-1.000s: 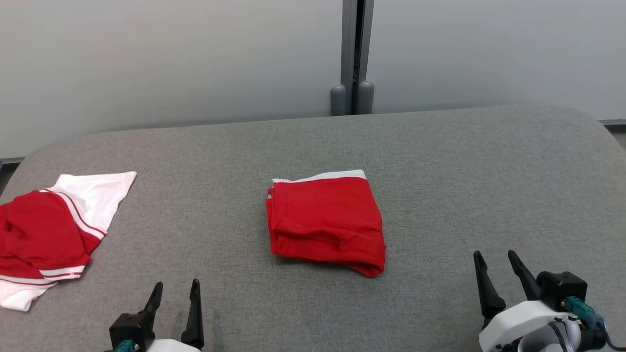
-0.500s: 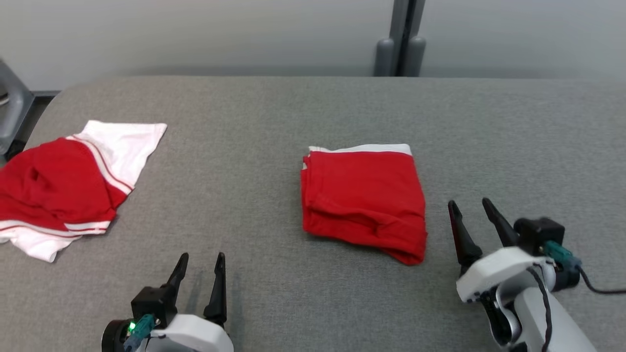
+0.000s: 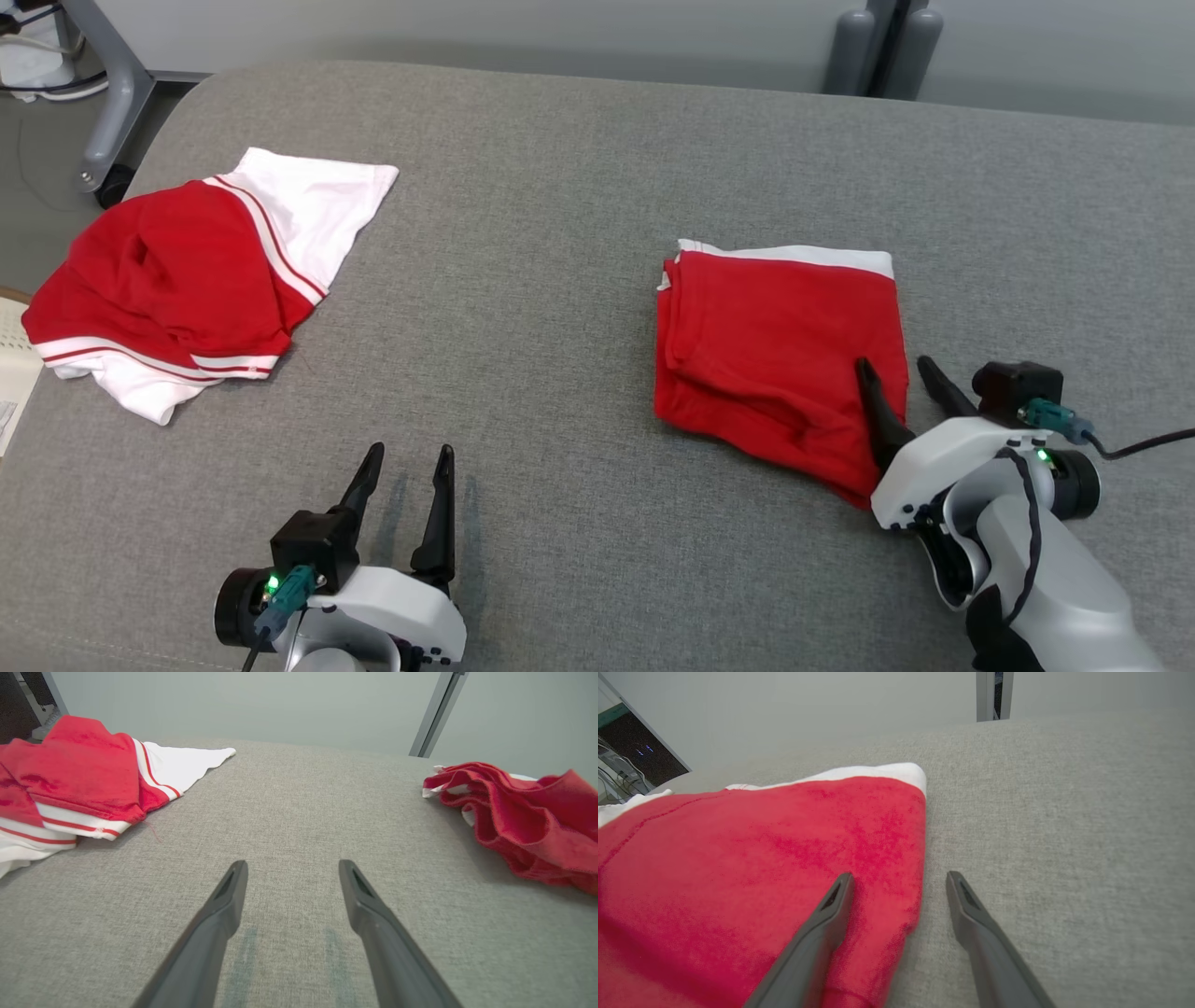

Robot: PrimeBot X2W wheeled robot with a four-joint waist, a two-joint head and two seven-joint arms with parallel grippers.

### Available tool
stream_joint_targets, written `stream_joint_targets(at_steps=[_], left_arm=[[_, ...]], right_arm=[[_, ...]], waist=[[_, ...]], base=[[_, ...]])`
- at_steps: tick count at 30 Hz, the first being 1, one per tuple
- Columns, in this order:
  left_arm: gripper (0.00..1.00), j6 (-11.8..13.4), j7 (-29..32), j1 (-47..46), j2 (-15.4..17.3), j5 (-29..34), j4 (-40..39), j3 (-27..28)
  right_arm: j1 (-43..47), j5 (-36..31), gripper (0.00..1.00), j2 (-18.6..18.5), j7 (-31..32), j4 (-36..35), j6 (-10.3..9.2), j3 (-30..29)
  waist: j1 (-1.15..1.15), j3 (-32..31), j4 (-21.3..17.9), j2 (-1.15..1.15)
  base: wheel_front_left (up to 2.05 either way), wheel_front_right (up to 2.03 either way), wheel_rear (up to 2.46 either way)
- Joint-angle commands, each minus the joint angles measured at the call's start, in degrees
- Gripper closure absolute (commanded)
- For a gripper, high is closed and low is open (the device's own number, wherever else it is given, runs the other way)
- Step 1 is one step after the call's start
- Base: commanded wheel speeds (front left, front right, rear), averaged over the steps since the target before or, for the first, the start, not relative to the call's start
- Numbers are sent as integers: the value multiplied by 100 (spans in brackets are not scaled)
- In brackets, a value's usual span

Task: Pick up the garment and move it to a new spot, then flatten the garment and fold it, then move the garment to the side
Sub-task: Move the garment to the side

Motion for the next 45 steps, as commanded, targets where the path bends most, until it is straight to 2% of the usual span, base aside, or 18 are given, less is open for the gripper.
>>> stream_joint_targets(at_steps=[1, 3, 4, 5, 6, 7, 11, 15, 20, 21, 26, 32, 38, 42, 45], left_arm=[[0, 28, 0, -73, 25, -22, 2, 4], [0, 36, 0, -92, 23, -47, -22, -7], [0, 45, 0, -105, 25, -69, -39, -1], [0, 49, 0, -112, 25, -73, -50, 1], [0, 39, 0, -112, 25, -76, -57, 3], [0, 41, 0, -112, 23, -75, -64, 10], [0, 36, 0, -67, 24, -52, -58, 4], [0, 2, 0, -23, 25, 3, -32, 37], [0, -76, 0, -58, 25, 157, 4, 111], [0, -97, 0, -97, 24, 180, 16, 134], [0, -168, 0, -211, 24, 327, 53, 228], [0, -275, 0, -365, 25, 424, 97, 191], [0, -361, 0, -529, 29, 506, 14, 59], [0, -394, 0, -628, 32, 526, 10, -37], [0, -428, 0, -756, 32, 575, 26, -150]], right_arm=[[-57, 19, 0, -36, -22, 112, 0, 13], [-145, 96, 0, -20, -7, 353, 0, 76], [-157, 149, 13, -7, -7, 436, 0, 129], [-153, 178, 50, 0, -5, 511, 0, 182], [-171, 215, 79, 4, 5, 571, 0, 242], [-196, 253, 100, 8, 3, 614, 0, 289], [-264, 319, 100, -83, -8, 480, -2, 357], [-98, 438, 100, -73, -11, 126, -1, 406], [124, 543, 100, -40, -12, -217, -1, 562], [196, 597, 100, -33, -13, -325, -1, 622], [296, 683, 100, -25, -14, -564, -1, 825], [411, 803, 100, -48, -13, -749, 0, 1034], [405, 824, 100, -143, -14, -768, 0, 1148], [279, 704, 100, -242, -14, -766, 0, 1216], [146, 459, 100, -449, -14, -723, 0, 1401]], waist=[[0, 22, 30, 0], [0, 47, 56, 0], [0, 61, 64, 0], [0, 67, 67, 0], [0, 67, 63, 0], [0, 63, 53, 0], [0, -3, -103, 0], [0, -118, -477, 0], [0, -225, -1309, 0], [0, -257, -1695, 0], [0, -203, -2680, 0], [0, -129, -3523, 0], [0, 38, -3894, 0], [0, 151, -3882, 0], [0, 302, -3721, 0]], base=[[0, 0, 0], [0, 0, 0], [0, 0, 0], [0, 0, 0], [0, 0, 0], [0, 0, 0], [0, 0, 0], [0, 0, 0], [0, 0, 0], [0, 0, 0], [0, 0, 0], [0, 0, 0], [0, 0, 0], [0, 0, 0], [0, 0, 0]])
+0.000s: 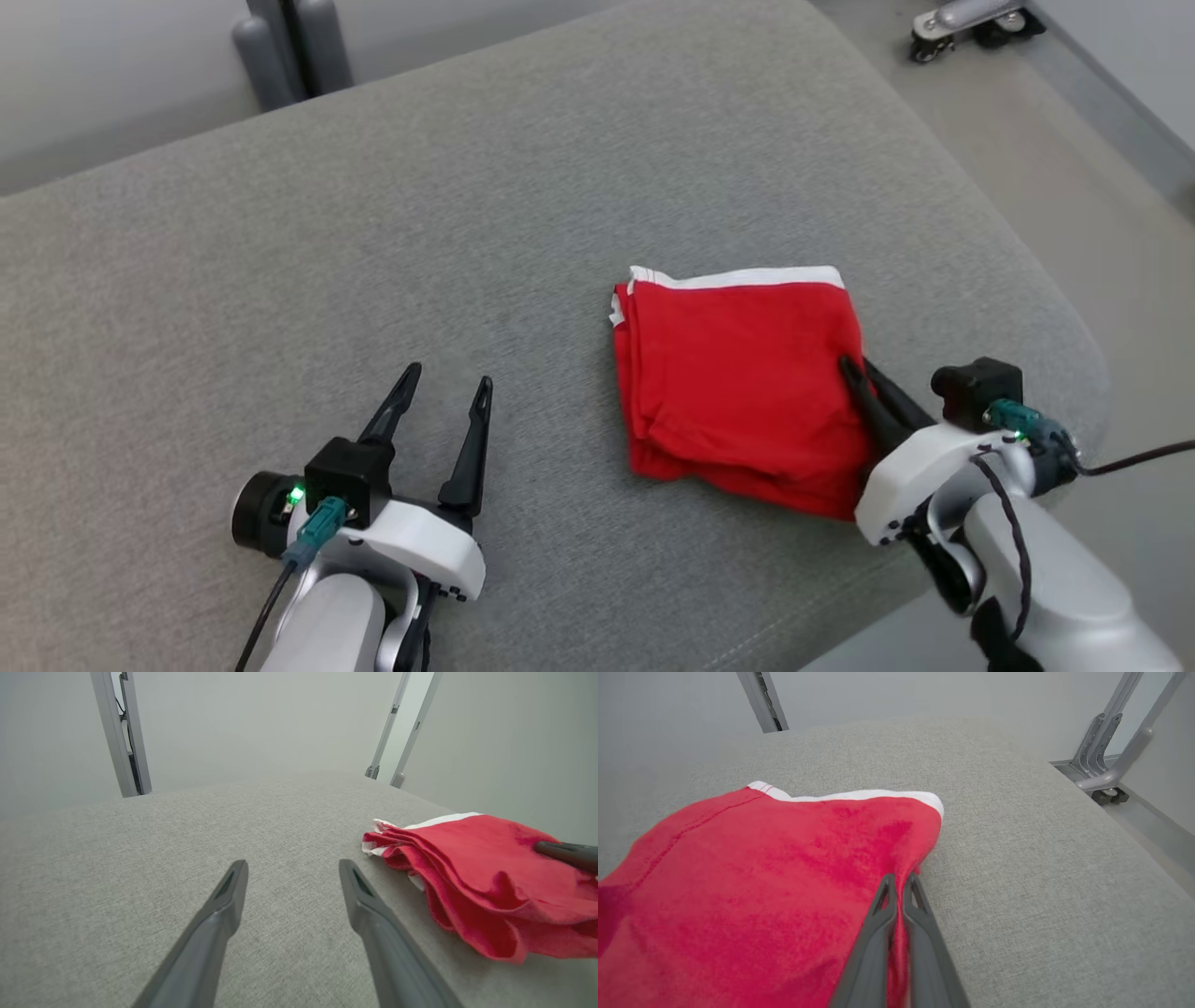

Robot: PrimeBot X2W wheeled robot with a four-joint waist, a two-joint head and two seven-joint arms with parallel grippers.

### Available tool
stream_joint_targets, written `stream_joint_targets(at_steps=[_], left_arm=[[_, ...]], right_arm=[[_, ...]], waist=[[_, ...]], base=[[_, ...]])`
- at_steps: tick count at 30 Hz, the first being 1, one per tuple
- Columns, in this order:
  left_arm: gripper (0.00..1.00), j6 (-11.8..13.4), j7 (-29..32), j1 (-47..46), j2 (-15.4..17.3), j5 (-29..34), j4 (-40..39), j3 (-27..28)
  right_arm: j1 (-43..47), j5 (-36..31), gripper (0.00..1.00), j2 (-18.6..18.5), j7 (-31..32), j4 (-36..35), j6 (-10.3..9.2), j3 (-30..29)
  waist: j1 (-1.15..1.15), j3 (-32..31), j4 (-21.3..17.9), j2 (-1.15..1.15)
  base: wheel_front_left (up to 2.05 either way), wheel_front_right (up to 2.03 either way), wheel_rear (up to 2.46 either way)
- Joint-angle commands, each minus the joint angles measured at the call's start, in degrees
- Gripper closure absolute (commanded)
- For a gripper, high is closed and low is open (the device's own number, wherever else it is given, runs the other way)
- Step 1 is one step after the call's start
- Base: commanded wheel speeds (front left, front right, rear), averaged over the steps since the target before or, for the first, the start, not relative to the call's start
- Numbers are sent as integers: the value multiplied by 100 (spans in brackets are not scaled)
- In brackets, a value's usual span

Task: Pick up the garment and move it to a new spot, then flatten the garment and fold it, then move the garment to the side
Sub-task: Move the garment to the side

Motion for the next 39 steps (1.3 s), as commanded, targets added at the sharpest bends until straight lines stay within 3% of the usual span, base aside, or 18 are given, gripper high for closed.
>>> stream_joint_targets(at_steps=[1, 10, 21, 23, 29, 34, 39], left_arm=[[0, -20, 0, -116, 42, 40, 2, 6], [0, -56, 0, -356, 37, 243, -11, 67], [0, -8, 0, -533, 36, 238, -152, -5], [0, 9, 1, -524, 35, 219, -155, 8], [0, 66, 1, -403, 37, 164, -145, 74], [0, 148, 0, -260, 36, 142, -188, 227], [0, 153, 0, -146, 35, 104, -202, 352]], right_arm=[[-146, -127, 100, -137, 1, 46, 0, 81], [-1143, -762, 100, -1204, 1, 723, -1, -3], [-2123, -1447, 100, -2326, 2, 2147, -1, -1149], [-2177, -1676, 0, -2453, 1, 2257, -1, -1470], [-1992, -2268, 0, -2330, 2, 1844, -1, -2703], [-1658, -2664, 0, -1678, 2, 880, -1, -3372], [-1218, -2664, 0, -1112, 2, -6, -1, -3479]], waist=[[0, 167, 193, 0], [0, 561, 973, 0], [0, 909, 1825, 0], [0, 928, 1888, 0], [0, 824, 1946, 0], [0, 609, 1935, 0], [0, 393, 1927, 0]], base=[[0, 0, 0], [0, 0, 0], [0, 0, 0], [0, 0, 0], [0, 0, 0], [0, 0, 0], [0, 0, 0]])
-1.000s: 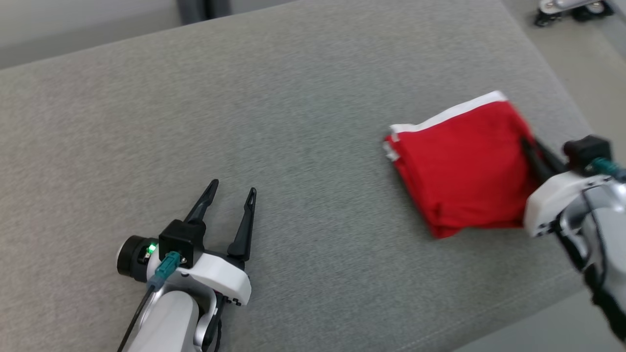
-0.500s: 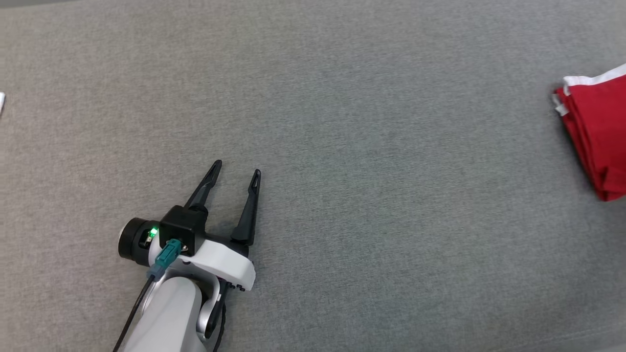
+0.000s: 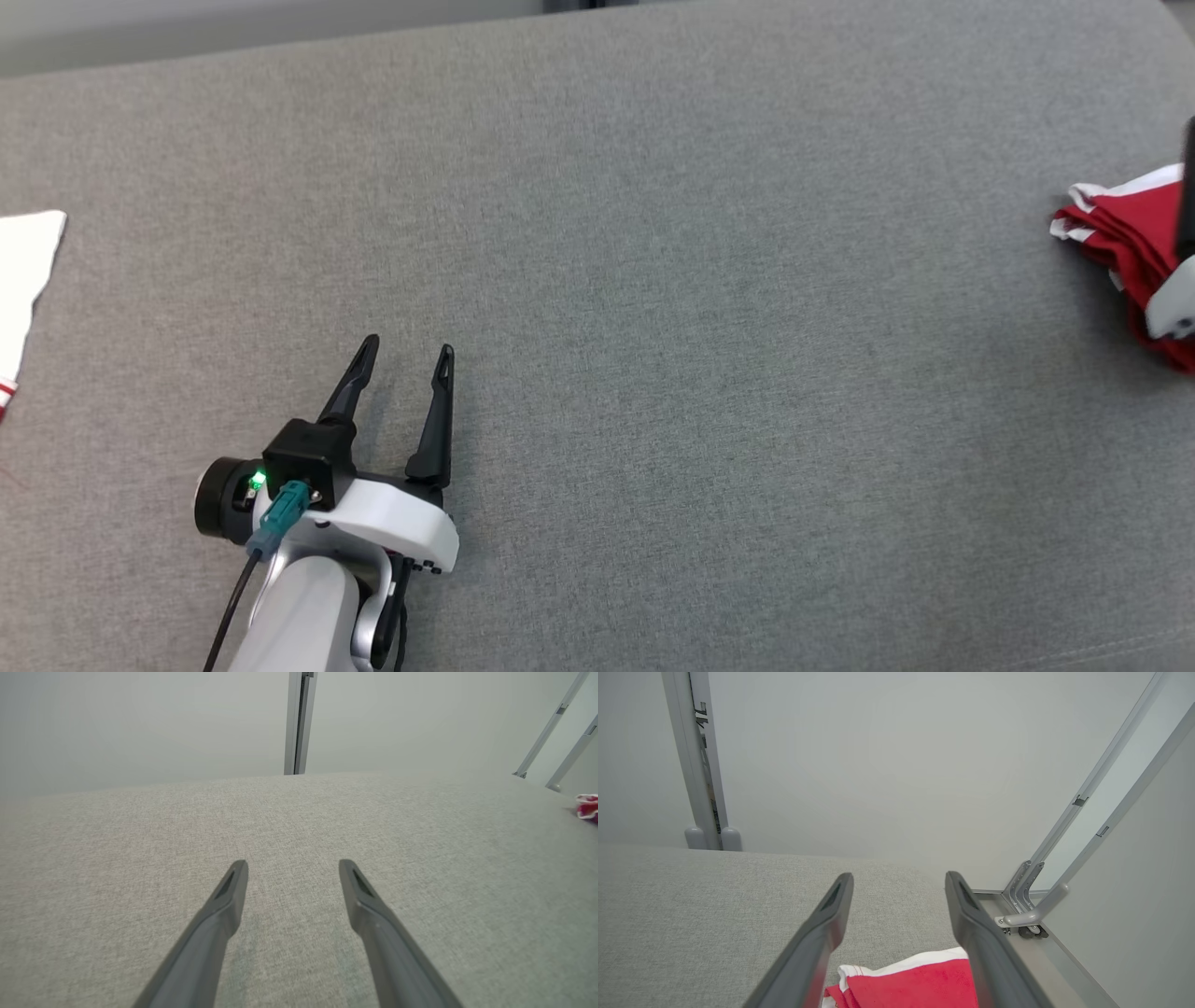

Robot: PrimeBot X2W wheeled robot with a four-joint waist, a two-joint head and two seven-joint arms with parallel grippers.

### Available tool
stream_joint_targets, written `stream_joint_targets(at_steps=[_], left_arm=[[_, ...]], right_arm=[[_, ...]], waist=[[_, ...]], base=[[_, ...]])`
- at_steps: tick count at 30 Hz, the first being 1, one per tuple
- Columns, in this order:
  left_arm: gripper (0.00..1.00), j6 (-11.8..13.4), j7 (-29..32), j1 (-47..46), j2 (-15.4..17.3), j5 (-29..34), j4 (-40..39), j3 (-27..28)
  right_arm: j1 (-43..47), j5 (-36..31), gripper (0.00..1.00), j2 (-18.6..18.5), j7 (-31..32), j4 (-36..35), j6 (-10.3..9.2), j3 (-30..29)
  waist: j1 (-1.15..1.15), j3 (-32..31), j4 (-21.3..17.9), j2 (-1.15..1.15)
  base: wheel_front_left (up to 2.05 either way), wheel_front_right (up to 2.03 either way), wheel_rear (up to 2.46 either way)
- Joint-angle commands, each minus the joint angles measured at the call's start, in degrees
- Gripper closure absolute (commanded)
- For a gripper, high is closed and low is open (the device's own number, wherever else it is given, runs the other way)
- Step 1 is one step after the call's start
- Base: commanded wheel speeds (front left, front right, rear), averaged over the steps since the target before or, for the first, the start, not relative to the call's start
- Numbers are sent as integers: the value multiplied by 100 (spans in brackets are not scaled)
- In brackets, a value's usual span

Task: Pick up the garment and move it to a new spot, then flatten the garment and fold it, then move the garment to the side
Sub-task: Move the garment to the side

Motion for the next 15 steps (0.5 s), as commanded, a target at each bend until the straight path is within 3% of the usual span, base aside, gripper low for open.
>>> stream_joint_targets(at_steps=[1, 8, 15], left_arm=[[0, 19, 0, 31, 23, -19, -21, 37], [0, 54, 0, 260, 22, -68, 12, 188], [0, 130, 0, 511, 24, -142, -14, 321]], right_arm=[[167, 18, 0, 12, 3, -95, -2, 9], [932, 331, 0, 585, 3, -842, -2, 371], [1692, 548, 0, 986, 3, -1112, -2, 862]], waist=[[0, -114, 5, 0], [0, -506, 74, 0], [0, -885, 205, 0]], base=[[0, 0, 0], [0, 0, 0], [0, 0, 0]])
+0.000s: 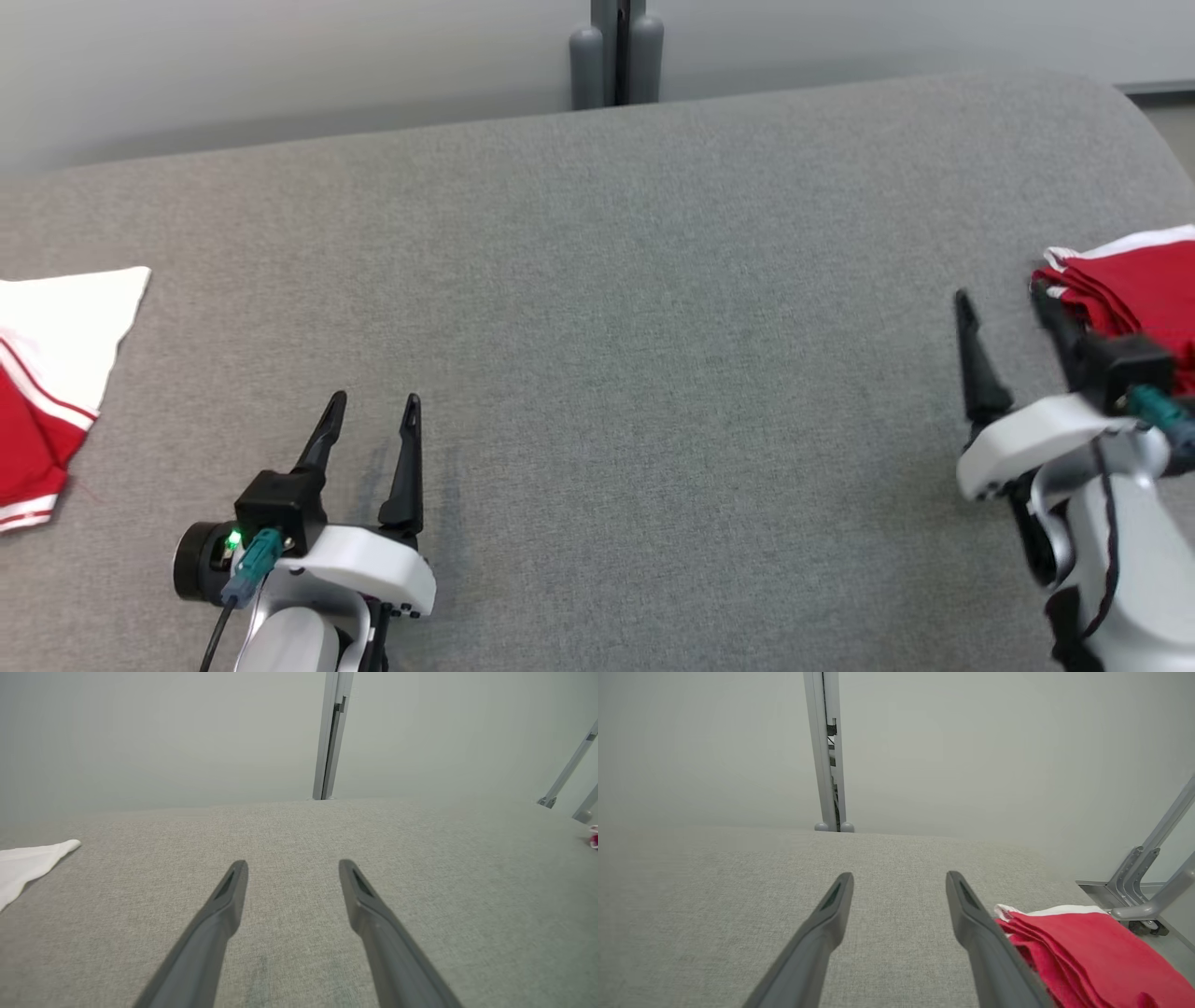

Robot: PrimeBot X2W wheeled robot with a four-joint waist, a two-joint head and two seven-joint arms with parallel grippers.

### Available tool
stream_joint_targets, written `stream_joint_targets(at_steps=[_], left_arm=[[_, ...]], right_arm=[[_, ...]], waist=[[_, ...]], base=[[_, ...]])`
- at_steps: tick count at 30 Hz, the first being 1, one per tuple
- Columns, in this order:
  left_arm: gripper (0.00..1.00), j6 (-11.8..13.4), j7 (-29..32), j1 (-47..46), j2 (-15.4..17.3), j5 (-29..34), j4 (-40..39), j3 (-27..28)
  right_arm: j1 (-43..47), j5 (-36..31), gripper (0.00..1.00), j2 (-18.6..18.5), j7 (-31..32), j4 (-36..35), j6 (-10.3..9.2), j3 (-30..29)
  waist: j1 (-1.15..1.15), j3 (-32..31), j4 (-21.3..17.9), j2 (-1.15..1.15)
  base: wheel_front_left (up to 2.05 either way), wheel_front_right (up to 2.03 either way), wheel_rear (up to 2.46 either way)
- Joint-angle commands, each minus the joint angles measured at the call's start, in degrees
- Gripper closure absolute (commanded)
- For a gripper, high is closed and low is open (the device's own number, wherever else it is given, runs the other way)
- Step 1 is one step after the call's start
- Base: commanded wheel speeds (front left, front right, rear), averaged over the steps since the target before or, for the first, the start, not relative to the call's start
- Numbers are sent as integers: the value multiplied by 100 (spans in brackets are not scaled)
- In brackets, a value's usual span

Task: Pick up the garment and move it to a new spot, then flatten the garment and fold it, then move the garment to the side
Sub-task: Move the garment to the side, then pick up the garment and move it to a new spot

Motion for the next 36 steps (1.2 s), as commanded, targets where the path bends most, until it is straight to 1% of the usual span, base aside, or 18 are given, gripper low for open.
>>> stream_joint_targets(at_steps=[1, 6, 12, 16, 20, 30, 36], left_arm=[[0, 28, 0, 62, 27, -47, -25, 51], [0, 57, 0, 265, 26, -100, -11, 151], [0, 91, 0, 500, 24, -105, 25, 282], [0, 179, 0, 718, 24, -85, 138, 386], [0, 278, 0, 849, 24, 19, 156, 505], [0, 222, 0, 1019, 25, 172, 198, 620], [0, 181, 0, 990, 26, 232, 215, 643]], right_arm=[[115, 47, 0, 4, 3, -47, -2, 31], [543, 59, 0, 116, 3, -181, -2, 194], [962, 85, 0, 255, 3, -321, -2, 185], [1264, 123, 0, 329, 3, -360, -2, 134], [1415, 127, 0, 393, 3, -449, -2, 117], [1576, 80, 0, 442, 3, -508, -2, 78], [1638, 107, 0, 457, 3, -477, -2, 172]], waist=[[0, -108, 59, 0], [0, -348, 133, 0], [0, -651, 212, 0], [0, -944, 273, 0], [0, -1076, 306, 0], [0, -1203, 373, 0], [0, -1177, 395, 0]], base=[[0, 0, 0], [0, 0, 0], [0, 0, 0], [0, 0, 0], [0, 0, 0], [0, 0, 0], [0, 0, 0]])
